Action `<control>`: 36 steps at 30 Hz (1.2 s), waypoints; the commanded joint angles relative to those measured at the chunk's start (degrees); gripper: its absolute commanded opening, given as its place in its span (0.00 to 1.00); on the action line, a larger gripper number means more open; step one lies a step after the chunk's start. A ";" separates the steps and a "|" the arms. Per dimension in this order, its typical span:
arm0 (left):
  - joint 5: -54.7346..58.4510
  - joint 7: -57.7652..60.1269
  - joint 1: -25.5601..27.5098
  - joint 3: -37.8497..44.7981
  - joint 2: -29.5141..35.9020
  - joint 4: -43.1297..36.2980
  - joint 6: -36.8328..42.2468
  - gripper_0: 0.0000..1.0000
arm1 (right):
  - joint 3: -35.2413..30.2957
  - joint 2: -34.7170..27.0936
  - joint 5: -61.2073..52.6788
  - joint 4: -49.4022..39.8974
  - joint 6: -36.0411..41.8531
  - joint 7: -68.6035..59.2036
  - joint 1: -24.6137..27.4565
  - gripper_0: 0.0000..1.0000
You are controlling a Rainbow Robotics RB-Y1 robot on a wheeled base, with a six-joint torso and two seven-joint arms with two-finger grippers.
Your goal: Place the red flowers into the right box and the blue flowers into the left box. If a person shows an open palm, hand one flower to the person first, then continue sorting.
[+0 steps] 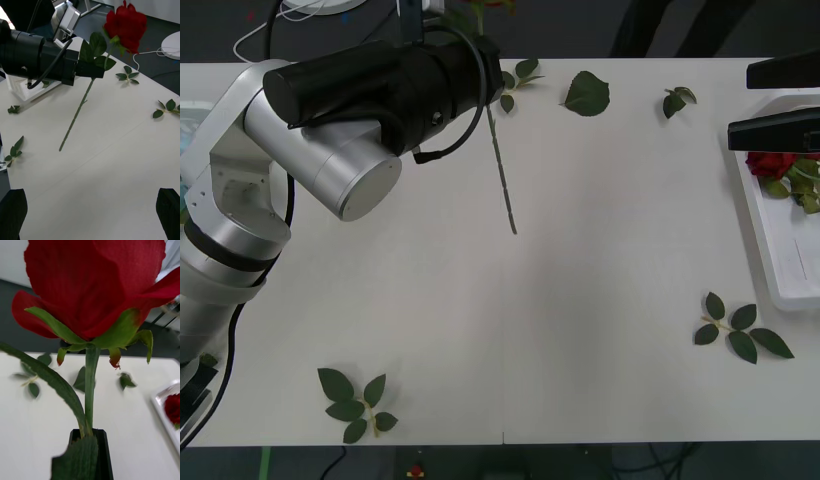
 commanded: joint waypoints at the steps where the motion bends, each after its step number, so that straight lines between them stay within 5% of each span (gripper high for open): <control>1: 3.49 -7.03 -3.83 -1.29 -0.23 6.00 -17.26 0.00 | -1.54 -2.81 0.03 -0.33 0.01 0.36 0.49 1.00; 5: 6.57 -9.67 -4.80 -2.09 -1.28 8.55 -30.10 0.00 | -1.54 -2.81 0.03 -0.33 0.01 0.36 0.49 1.00; 10: 11.66 -9.14 -7.61 -2.70 -2.95 8.55 -35.81 0.00 | -1.54 -2.81 0.03 -0.33 0.01 0.36 0.49 1.00; 20: 18.96 -8.53 -12.53 -5.60 -3.92 8.11 -36.25 0.00 | -1.54 -2.81 0.03 -0.33 0.01 0.36 0.49 1.00; 36: 20.28 -7.83 -12.97 -10.00 -4.01 7.32 -36.25 0.00 | -1.54 -2.81 0.03 -0.33 0.01 0.36 0.49 1.00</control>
